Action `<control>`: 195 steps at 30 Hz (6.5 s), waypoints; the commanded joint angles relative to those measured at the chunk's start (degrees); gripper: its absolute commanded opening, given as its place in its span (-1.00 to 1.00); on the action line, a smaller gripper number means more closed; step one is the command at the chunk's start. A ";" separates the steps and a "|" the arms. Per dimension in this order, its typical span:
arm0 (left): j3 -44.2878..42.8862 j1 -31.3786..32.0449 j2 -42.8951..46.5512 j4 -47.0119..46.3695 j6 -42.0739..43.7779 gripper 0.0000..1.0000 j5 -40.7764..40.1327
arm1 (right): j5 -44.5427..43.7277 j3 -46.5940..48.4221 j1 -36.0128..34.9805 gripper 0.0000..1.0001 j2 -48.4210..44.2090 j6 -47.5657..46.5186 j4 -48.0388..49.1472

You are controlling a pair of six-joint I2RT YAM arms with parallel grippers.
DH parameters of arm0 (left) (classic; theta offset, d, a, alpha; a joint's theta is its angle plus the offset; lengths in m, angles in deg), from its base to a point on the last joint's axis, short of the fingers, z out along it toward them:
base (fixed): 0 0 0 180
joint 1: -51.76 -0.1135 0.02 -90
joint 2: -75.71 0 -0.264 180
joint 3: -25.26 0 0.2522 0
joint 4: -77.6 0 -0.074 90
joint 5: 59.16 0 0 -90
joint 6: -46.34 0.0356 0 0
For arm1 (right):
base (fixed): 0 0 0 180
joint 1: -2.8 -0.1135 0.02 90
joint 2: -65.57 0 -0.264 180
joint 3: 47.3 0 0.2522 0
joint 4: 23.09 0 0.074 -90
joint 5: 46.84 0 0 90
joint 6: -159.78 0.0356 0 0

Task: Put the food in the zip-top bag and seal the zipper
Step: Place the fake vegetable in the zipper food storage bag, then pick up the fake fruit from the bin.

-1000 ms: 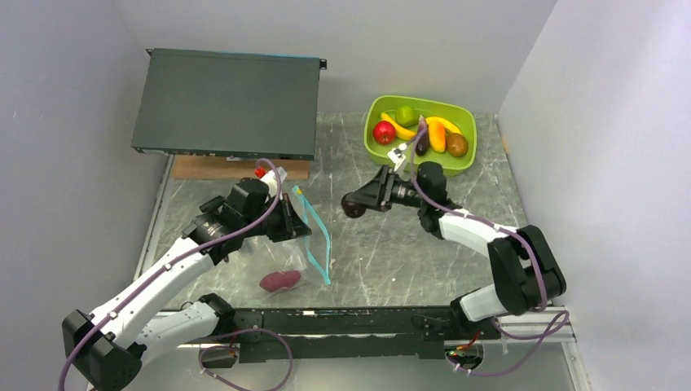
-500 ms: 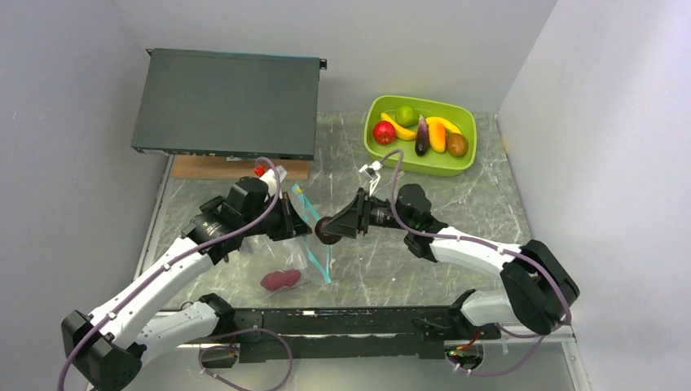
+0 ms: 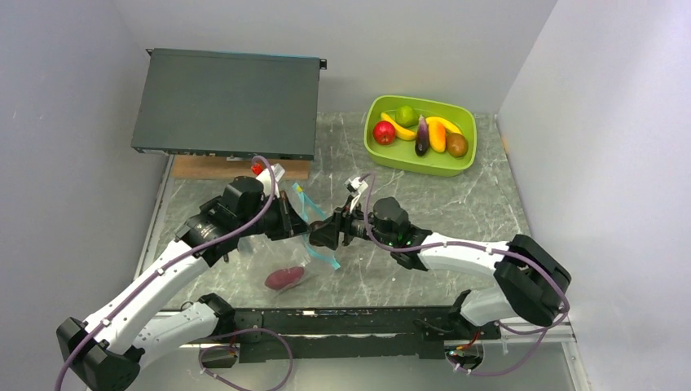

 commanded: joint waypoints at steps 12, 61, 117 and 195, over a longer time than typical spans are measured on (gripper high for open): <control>-3.50 0.17 -0.09 -1.66 0.79 -1.00 2.65 | 3.05 6.55 -3.82 -0.75 11.20 0.42 10.23; 0.86 0.09 5.83 -1.00 -0.83 -1.00 -1.51 | 8.96 8.08 -0.77 0.55 15.43 21.61 12.69; 3.12 0.09 5.11 -0.84 -2.58 -1.00 -6.92 | -4.54 18.01 1.72 -1.00 -7.21 23.75 -2.37; -4.70 -0.20 -3.86 5.80 4.57 -1.00 -3.47 | -7.48 33.60 32.64 -0.86 6.16 -1.17 -30.12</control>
